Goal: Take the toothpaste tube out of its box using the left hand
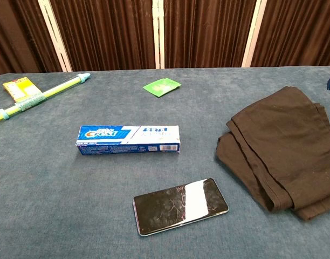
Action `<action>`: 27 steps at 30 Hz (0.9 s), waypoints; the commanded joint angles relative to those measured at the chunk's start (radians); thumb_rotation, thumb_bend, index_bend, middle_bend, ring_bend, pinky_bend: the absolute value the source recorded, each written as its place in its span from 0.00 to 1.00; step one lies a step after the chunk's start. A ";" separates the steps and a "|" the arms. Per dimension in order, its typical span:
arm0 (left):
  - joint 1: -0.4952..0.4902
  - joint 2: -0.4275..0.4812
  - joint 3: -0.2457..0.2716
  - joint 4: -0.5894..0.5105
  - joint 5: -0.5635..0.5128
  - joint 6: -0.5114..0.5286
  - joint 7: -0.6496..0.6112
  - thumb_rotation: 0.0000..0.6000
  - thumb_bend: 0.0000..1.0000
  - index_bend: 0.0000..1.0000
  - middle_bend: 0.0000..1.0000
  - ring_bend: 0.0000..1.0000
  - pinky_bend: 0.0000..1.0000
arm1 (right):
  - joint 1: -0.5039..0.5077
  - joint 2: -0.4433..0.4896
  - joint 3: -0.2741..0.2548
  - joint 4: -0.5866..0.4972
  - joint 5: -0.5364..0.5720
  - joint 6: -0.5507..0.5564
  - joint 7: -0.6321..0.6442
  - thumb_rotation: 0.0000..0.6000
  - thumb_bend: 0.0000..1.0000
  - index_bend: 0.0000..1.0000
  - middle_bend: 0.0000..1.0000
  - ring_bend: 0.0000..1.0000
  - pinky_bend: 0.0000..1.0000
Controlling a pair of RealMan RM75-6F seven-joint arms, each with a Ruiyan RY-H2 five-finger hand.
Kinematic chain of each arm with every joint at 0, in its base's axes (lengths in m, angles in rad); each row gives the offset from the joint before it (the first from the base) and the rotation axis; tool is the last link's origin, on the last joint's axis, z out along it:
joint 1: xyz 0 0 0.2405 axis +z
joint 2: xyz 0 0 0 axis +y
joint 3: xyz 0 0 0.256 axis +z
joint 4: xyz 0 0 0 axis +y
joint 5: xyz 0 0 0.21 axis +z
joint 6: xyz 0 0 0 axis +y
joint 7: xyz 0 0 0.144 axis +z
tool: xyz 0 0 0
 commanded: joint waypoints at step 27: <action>-0.007 -0.019 -0.007 0.018 0.039 0.028 -0.048 1.00 0.07 0.00 0.00 0.00 0.00 | -0.002 -0.001 -0.003 -0.003 0.002 -0.004 -0.008 1.00 0.07 0.05 0.00 0.00 0.00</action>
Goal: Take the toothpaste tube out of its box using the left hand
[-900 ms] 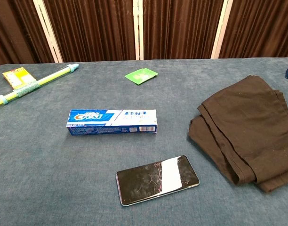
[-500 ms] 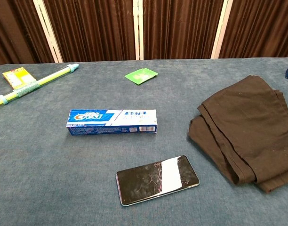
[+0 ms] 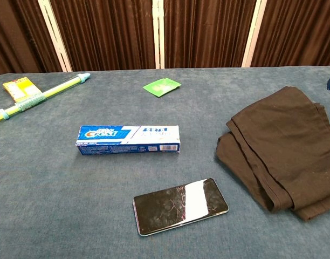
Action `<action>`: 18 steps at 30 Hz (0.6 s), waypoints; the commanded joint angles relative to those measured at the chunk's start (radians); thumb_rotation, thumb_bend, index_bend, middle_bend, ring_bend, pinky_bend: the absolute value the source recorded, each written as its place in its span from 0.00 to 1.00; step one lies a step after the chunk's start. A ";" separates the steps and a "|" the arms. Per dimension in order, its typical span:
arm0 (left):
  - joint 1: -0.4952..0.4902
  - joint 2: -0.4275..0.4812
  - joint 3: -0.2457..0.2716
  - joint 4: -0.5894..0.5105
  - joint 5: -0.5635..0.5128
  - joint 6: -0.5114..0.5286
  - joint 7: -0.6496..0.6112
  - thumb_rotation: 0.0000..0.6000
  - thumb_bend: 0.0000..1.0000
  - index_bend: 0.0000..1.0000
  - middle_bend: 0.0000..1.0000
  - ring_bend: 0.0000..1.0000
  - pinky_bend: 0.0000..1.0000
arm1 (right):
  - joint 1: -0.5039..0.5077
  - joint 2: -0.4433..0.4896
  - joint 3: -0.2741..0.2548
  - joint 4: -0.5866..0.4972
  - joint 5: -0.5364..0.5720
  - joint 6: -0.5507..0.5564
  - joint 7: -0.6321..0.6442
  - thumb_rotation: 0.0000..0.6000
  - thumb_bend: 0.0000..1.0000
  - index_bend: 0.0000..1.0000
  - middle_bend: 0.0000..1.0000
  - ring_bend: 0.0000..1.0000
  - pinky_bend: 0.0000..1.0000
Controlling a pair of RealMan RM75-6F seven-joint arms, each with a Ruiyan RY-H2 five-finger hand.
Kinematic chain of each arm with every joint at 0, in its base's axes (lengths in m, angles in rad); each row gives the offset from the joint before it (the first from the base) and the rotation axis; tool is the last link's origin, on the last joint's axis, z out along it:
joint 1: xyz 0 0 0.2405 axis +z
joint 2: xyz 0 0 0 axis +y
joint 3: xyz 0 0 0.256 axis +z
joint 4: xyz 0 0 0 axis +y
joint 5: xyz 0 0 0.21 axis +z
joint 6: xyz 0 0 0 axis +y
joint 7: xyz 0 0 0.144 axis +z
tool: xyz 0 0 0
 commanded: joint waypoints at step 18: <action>-0.235 -0.008 -0.152 -0.128 -0.189 -0.299 0.103 1.00 0.11 0.06 0.00 0.02 0.10 | 0.011 0.012 0.005 0.005 0.030 -0.030 0.084 1.00 0.07 0.07 0.00 0.00 0.00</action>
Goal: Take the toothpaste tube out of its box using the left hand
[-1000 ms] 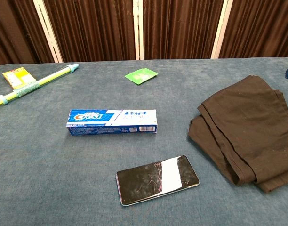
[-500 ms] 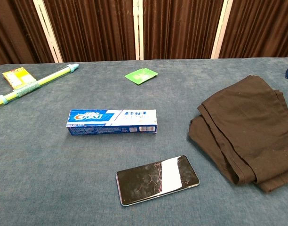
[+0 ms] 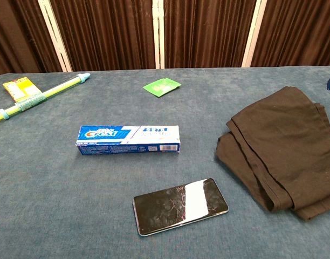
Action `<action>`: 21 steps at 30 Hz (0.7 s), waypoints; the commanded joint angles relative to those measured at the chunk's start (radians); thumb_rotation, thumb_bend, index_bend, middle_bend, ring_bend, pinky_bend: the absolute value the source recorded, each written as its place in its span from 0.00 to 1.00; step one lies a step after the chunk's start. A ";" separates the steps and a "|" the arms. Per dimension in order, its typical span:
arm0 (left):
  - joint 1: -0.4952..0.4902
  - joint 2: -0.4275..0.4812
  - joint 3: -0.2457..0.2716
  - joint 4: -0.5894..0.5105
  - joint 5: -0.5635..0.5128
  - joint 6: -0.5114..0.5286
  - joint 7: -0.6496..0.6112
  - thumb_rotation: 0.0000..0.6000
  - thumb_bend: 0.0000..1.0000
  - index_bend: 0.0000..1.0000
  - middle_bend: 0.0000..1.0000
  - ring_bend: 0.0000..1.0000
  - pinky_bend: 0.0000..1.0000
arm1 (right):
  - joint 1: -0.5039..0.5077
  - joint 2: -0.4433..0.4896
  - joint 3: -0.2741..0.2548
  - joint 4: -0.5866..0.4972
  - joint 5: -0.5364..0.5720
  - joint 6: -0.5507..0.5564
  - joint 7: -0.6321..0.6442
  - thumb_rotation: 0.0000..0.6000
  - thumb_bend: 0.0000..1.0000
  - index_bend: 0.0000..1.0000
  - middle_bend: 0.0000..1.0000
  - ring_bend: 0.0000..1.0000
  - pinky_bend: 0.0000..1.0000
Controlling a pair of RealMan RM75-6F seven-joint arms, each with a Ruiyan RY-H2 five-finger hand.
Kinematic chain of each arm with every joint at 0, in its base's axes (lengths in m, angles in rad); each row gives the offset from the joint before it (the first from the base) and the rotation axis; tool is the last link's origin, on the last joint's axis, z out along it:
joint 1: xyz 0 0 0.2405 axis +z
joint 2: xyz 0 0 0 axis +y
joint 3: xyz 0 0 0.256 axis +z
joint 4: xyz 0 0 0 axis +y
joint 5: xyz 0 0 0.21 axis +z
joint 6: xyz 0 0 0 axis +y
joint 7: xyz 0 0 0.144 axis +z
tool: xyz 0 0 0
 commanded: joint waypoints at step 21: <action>-0.517 -0.226 -0.155 -0.057 -0.739 -0.331 0.602 1.00 0.26 0.13 0.05 0.10 0.16 | -0.001 0.055 0.018 0.022 0.057 -0.007 0.205 1.00 0.07 0.10 0.00 0.00 0.00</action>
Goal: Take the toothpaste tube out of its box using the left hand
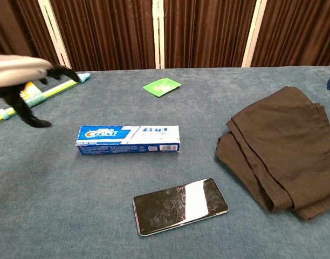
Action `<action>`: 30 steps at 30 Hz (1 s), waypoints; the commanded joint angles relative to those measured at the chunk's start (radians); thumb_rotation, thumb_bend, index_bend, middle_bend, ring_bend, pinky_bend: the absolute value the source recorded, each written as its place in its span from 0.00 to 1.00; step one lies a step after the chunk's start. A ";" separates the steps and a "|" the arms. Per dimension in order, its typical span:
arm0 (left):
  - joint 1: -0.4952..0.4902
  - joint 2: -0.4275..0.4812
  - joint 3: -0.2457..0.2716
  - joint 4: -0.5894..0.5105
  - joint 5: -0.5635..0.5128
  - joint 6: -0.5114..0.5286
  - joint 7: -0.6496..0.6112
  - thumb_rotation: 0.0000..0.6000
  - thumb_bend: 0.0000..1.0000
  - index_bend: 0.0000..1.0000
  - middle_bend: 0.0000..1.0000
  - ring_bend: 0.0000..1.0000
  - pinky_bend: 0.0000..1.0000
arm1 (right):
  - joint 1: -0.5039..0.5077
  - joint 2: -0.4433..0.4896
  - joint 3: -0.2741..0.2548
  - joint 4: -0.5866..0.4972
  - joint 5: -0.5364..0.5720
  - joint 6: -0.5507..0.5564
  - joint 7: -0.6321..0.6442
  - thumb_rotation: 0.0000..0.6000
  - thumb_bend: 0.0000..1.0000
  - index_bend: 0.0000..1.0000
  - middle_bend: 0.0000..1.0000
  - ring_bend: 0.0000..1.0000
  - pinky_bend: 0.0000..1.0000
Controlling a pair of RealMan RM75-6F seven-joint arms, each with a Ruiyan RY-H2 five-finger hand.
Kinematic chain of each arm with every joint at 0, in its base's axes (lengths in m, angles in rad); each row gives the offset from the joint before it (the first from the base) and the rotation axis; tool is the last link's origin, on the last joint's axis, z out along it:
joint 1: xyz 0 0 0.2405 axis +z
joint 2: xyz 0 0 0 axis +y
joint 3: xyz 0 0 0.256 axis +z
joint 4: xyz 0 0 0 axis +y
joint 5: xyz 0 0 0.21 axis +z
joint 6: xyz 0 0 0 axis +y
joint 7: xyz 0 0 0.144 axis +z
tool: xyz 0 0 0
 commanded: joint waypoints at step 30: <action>-0.320 -0.404 0.007 0.338 -0.396 0.097 0.189 1.00 0.20 0.22 0.13 0.16 0.22 | 0.001 0.029 0.025 0.042 0.056 -0.022 0.154 1.00 0.07 0.12 0.00 0.00 0.00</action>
